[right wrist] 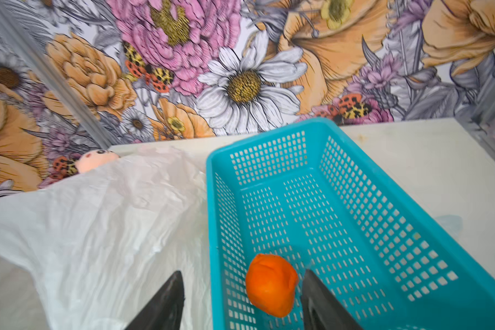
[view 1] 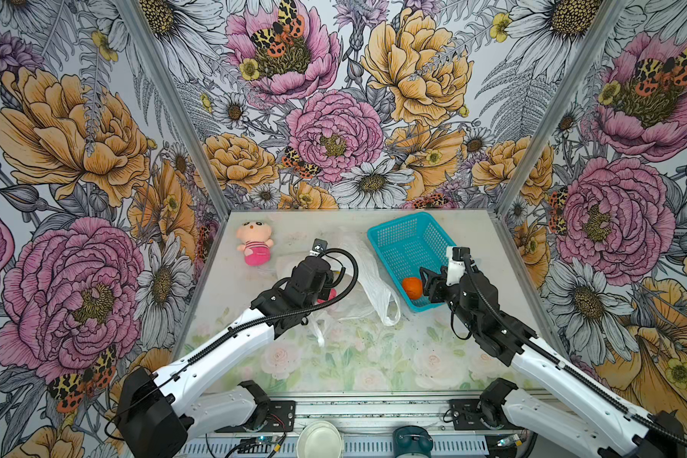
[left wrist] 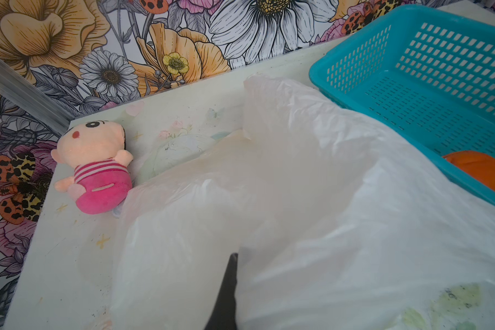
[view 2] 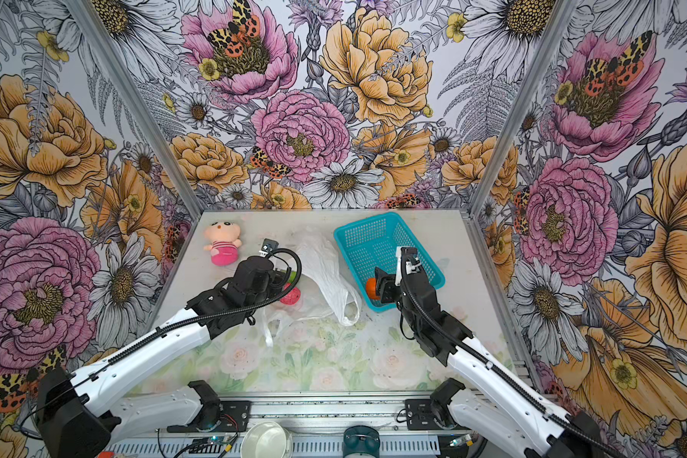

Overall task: Untie the knot of the plastic bag and take out the fruit
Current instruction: Place the fruit in the basket.

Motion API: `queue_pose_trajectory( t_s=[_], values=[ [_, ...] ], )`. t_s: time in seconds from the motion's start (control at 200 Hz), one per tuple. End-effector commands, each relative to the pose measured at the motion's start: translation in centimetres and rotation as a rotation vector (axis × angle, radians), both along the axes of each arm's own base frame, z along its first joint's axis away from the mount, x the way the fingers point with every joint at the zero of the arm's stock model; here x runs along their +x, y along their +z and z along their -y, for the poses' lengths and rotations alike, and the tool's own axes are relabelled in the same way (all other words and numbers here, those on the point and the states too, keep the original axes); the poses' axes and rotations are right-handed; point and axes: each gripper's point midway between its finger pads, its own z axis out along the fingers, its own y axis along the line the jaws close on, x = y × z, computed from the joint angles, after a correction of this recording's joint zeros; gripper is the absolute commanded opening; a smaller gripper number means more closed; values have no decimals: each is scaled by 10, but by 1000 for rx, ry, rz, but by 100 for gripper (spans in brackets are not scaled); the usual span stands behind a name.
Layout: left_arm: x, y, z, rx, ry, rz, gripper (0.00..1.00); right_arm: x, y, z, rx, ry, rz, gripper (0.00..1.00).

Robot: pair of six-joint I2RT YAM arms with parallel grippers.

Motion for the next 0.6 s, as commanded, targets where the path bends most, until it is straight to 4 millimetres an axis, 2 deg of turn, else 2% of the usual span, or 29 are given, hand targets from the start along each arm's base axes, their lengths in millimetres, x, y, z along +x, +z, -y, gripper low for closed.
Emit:
queue_pose_trajectory(
  t_s=[0.0, 0.05, 0.245, 0.365, 0.475, 0.595],
  values=[
    [-1, 3, -2, 5, 12, 9, 0, -19, 23, -13, -31, 67, 85, 65],
    [-2, 3, -2, 5, 13, 10, 0, -25, 30, -23, -48, 101, 109, 63],
    [-1, 4, -3, 1, 19, 15, 0, -68, 48, -92, -152, 309, 207, 61],
    [0, 1, -3, 11, 19, 7, 0, -94, 52, -136, -216, 428, 279, 61],
    [1, 1, -2, 14, 20, 6, 0, -109, 40, -175, -297, 523, 291, 62],
    [1, 1, -3, 10, 21, 5, 0, -105, 18, -203, -366, 542, 263, 62]
  ],
)
